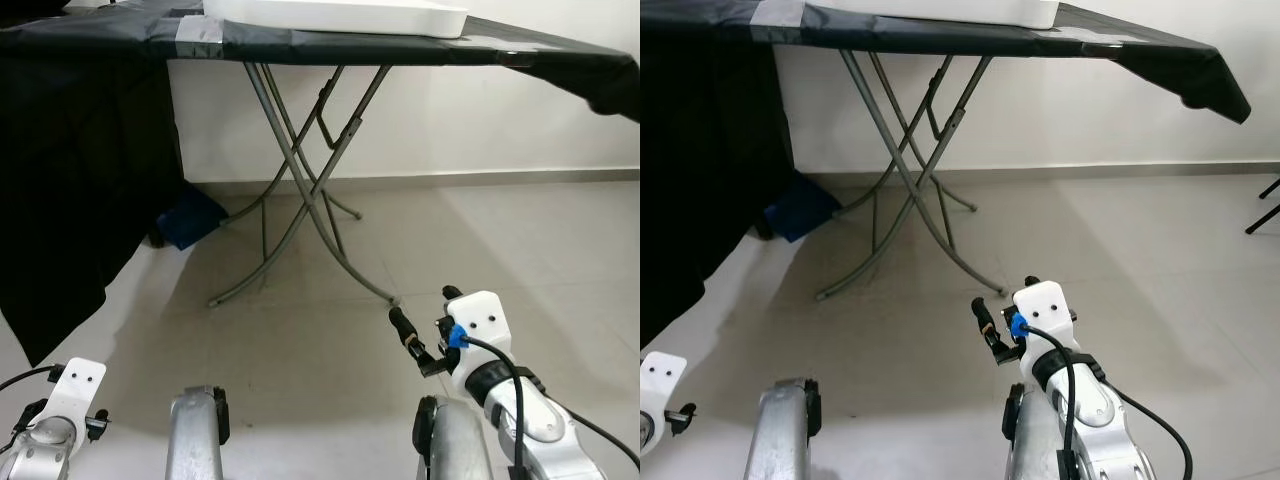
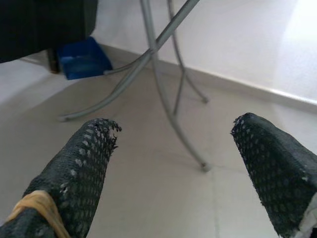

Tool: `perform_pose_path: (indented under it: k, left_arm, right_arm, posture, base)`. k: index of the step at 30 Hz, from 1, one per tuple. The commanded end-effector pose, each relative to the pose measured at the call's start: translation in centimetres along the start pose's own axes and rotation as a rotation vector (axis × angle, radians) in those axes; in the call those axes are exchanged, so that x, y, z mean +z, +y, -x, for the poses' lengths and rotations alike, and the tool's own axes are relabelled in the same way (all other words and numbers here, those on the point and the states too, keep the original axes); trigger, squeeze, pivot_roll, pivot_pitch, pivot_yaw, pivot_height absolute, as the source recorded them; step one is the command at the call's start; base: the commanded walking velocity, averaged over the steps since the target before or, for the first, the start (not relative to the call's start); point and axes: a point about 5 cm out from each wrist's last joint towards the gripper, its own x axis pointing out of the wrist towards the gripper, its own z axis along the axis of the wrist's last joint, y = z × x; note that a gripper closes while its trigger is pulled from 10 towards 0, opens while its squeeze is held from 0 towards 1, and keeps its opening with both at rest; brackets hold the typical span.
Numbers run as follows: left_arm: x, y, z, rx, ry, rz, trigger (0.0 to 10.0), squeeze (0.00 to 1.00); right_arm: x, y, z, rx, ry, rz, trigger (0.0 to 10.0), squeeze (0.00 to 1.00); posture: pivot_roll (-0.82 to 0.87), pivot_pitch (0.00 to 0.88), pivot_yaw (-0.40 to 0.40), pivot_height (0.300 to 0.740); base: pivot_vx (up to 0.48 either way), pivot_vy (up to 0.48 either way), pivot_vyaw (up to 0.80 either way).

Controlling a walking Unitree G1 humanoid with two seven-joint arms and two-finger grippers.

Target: Building children table

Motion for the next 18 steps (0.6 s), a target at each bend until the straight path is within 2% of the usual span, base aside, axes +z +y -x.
perform_pose_path:
  k: [1, 7, 9, 10, 13, 18]
  left_arm:
    - [0.1, 0.7, -0.2, -0.011, 0.005, -0.017, 10.0, 0.0]
    - [-0.8, 1.4, -0.5, -0.019, 0.057, -0.013, 10.0, 0.0]
    - [-2.4, 1.9, -0.5, -0.013, 0.115, 0.017, 10.0, 0.0]
    - [-2.4, 1.9, -0.5, -0.013, 0.115, 0.017, 10.0, 0.0]
    - [-4.9, 2.6, -0.3, -0.017, 0.213, 0.065, 10.0, 0.0]
    - [-6.7, 3.2, 0.0, -0.032, 0.294, 0.083, 10.0, 0.0]
  right_arm:
    - [0.5, -0.3, 0.1, 0.011, -0.006, -0.016, 10.0, 0.0]
    - [0.9, -0.6, 0.2, 0.041, 0.006, -0.024, 10.0, 0.0]
    - [1.1, -0.8, 0.5, 0.047, 0.012, -0.017, 10.0, 0.0]
    - [1.1, -0.8, 0.5, 0.047, 0.012, -0.017, 10.0, 0.0]
    - [1.3, -1.0, 1.0, 0.062, 0.028, -0.007, 10.0, 0.0]
    - [1.7, -1.5, 1.1, 0.075, 0.044, 0.0, 10.0, 0.0]
  posture:
    - [0.06, 0.0, -0.06, 0.336]
    - [0.05, 0.0, -0.066, 0.316]
    - [0.05, 0.0, -0.071, 0.306]
    - [0.05, 0.0, -0.071, 0.306]
    - [0.04, 0.0, -0.07, 0.3]
    - [0.03, 0.041, -0.066, 0.3]
  base:
    - [0.0, 0.0, 0.0]
    - [0.0, 0.0, 0.0]
    - [0.0, 0.0, 0.0]
    - [0.0, 0.0, 0.0]
    - [0.0, 0.0, 0.0]
    - [0.0, 0.0, 0.0]
